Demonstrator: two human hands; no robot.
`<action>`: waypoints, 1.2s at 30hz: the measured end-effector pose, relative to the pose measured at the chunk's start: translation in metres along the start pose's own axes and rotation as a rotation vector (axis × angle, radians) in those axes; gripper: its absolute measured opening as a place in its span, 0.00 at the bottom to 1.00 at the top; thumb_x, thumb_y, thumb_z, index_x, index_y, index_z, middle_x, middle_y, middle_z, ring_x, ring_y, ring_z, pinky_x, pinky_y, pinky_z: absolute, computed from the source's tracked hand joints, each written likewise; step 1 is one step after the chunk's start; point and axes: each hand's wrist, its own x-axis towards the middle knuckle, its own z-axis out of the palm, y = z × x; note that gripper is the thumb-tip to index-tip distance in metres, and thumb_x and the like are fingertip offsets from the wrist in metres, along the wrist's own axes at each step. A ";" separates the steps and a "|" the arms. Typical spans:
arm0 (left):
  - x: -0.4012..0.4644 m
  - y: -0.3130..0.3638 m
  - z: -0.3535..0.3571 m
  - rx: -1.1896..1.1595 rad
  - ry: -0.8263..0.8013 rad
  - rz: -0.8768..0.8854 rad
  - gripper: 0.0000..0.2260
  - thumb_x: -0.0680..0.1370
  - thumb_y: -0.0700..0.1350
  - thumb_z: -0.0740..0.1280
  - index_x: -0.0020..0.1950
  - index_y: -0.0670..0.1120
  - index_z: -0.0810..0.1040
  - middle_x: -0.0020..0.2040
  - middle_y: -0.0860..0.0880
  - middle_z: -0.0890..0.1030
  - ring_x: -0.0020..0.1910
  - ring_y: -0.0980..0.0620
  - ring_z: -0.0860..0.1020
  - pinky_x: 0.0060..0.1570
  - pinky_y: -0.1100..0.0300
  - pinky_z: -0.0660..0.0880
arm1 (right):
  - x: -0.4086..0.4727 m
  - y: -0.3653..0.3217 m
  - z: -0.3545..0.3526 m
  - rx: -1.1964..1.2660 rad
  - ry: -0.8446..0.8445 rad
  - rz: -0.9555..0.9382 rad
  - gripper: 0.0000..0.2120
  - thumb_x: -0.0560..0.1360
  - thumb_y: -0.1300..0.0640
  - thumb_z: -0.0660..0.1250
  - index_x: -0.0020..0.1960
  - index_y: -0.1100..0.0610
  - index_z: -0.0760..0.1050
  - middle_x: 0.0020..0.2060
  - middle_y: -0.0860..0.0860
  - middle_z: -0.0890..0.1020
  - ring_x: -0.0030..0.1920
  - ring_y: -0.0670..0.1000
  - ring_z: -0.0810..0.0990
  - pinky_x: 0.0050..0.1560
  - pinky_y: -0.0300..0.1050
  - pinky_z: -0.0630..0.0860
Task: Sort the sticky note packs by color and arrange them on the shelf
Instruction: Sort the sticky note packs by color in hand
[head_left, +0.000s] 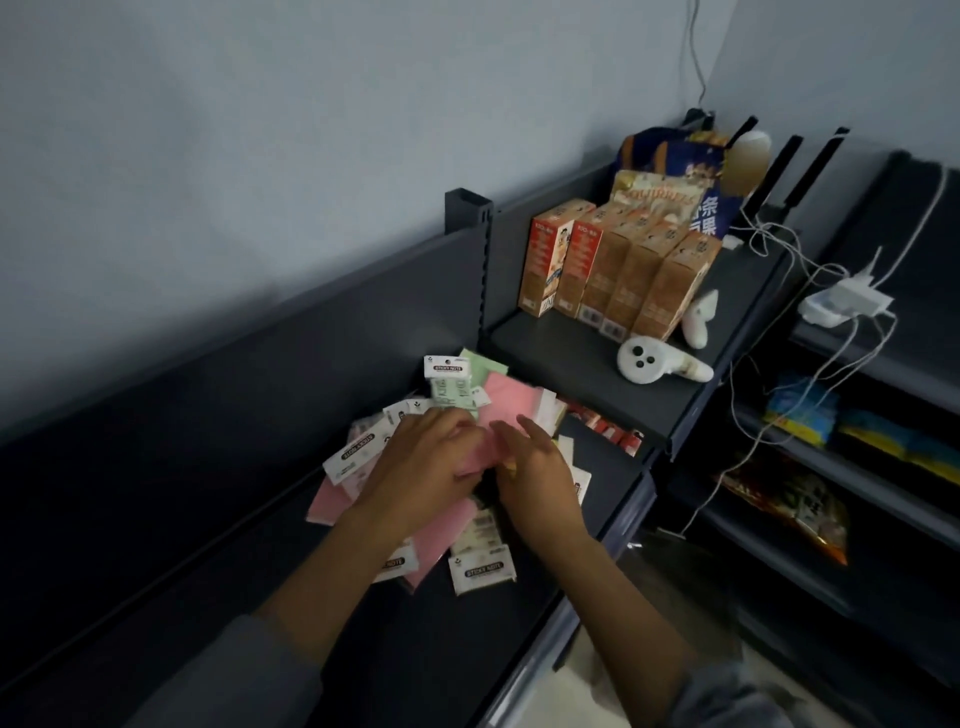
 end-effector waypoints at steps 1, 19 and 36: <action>0.005 0.000 -0.002 0.011 -0.020 0.013 0.15 0.76 0.54 0.70 0.62 0.57 0.77 0.60 0.59 0.75 0.60 0.56 0.71 0.60 0.56 0.69 | 0.004 0.004 -0.002 -0.018 0.029 -0.071 0.22 0.69 0.71 0.66 0.62 0.60 0.80 0.58 0.60 0.82 0.66 0.62 0.76 0.59 0.58 0.79; 0.016 0.056 -0.075 -0.494 0.250 -0.431 0.15 0.78 0.43 0.71 0.63 0.56 0.78 0.49 0.56 0.84 0.48 0.63 0.81 0.47 0.67 0.79 | 0.041 0.008 -0.073 0.578 -0.025 -0.122 0.06 0.81 0.56 0.67 0.55 0.55 0.80 0.46 0.46 0.82 0.46 0.44 0.80 0.41 0.38 0.76; -0.085 0.075 -0.105 -0.814 0.612 -0.766 0.03 0.79 0.38 0.69 0.49 0.38 0.79 0.52 0.39 0.84 0.49 0.44 0.85 0.53 0.47 0.82 | 0.007 -0.051 -0.054 1.139 -0.358 -0.001 0.09 0.77 0.72 0.65 0.52 0.62 0.80 0.48 0.51 0.82 0.47 0.54 0.83 0.45 0.53 0.84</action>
